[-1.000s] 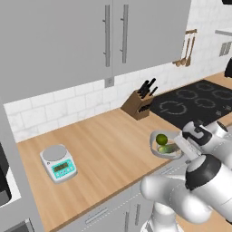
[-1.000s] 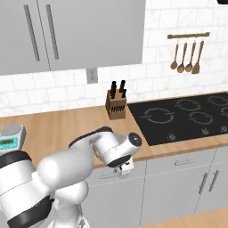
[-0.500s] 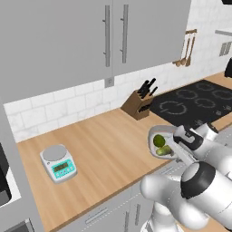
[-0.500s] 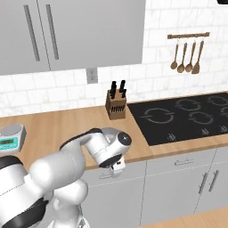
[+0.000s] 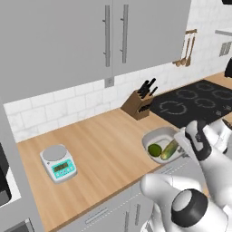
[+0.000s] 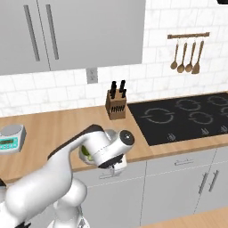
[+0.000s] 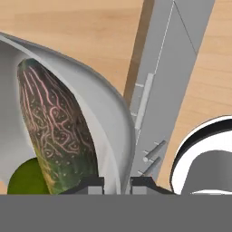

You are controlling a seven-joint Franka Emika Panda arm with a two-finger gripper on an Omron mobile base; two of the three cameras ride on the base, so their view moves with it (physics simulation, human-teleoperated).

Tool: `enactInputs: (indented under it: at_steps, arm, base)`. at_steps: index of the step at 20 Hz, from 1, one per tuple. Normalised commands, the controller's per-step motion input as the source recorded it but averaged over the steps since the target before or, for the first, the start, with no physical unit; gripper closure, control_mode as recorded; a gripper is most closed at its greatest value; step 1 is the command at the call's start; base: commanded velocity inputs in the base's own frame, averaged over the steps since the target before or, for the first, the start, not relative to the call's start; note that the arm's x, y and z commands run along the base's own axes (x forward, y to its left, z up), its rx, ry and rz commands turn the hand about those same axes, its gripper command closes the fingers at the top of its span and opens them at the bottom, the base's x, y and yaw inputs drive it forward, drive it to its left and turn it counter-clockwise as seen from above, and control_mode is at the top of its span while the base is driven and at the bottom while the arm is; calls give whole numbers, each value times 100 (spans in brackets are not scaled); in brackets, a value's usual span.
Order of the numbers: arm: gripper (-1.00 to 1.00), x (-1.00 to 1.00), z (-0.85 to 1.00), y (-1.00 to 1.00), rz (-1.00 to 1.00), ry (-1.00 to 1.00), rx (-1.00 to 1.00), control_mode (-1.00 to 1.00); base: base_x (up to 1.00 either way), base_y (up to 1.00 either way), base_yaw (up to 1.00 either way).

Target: Take the meat container that has the shrimp and place it on the second highest rack of the freezer. Then take the vegetable container that has the lime and cucumber and place it on the highest rack of the freezer.

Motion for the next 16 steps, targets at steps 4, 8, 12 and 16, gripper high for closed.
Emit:
enactInputs:
  at_steps: [4, 8, 12, 16]
  arm:
    - [100, -41, 90, 17, 0, -17, 0, -100]
    - [100, -33, 84, 19, 0, -8, 0, -100]
    - [100, -33, 85, 2, -6, 0, 0, -100]
    - [100, -17, 83, 0, -5, 0, 0, -100]
  base:
    - [0, 0, 0]
    - [0, 0, 0]
    - [0, 0, 0]
    - [0, 0, 0]
